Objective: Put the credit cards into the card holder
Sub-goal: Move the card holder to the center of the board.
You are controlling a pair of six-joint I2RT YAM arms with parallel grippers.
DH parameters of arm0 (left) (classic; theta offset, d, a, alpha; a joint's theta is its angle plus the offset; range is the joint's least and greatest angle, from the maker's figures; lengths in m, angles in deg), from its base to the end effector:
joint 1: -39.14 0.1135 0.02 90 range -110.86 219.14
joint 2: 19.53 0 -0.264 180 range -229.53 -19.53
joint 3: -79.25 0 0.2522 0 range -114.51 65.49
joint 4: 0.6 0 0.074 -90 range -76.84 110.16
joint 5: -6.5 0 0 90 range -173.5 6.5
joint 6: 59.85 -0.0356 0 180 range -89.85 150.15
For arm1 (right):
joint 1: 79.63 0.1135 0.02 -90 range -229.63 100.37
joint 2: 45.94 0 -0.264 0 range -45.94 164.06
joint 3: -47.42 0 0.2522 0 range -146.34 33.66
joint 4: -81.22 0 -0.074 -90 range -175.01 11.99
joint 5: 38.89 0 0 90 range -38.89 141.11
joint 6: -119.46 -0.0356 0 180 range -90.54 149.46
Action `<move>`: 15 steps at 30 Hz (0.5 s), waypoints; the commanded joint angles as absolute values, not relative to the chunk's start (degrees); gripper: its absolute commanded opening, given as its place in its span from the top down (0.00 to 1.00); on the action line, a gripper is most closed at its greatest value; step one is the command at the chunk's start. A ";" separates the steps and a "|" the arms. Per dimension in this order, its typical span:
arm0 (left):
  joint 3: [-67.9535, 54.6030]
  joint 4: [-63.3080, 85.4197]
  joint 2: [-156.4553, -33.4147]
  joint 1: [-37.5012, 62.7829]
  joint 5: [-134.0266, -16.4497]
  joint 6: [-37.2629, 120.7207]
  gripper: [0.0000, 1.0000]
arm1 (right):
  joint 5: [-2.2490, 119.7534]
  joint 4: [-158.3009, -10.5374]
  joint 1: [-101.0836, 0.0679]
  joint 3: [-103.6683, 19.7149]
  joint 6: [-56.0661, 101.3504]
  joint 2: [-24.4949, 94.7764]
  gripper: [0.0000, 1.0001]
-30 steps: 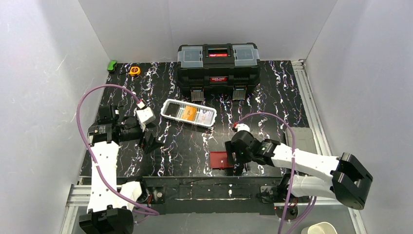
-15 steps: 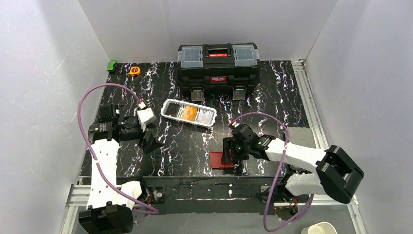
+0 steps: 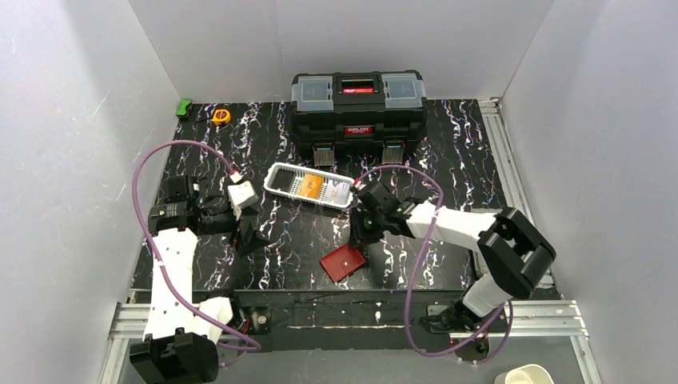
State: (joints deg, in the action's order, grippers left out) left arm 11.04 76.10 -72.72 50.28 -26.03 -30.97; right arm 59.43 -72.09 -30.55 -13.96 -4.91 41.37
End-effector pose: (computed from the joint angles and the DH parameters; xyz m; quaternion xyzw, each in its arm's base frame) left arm 0.1526 -0.0005 0.3082 0.4658 0.7209 -0.2500 0.4481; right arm 0.1931 0.2306 0.1801 -0.1440 0.9340 0.2640 0.1928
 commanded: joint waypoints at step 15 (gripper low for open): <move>16.02 82.19 -73.45 44.48 -21.97 -53.96 0.04 | 57.72 -65.03 -31.03 -11.76 -2.85 32.08 0.20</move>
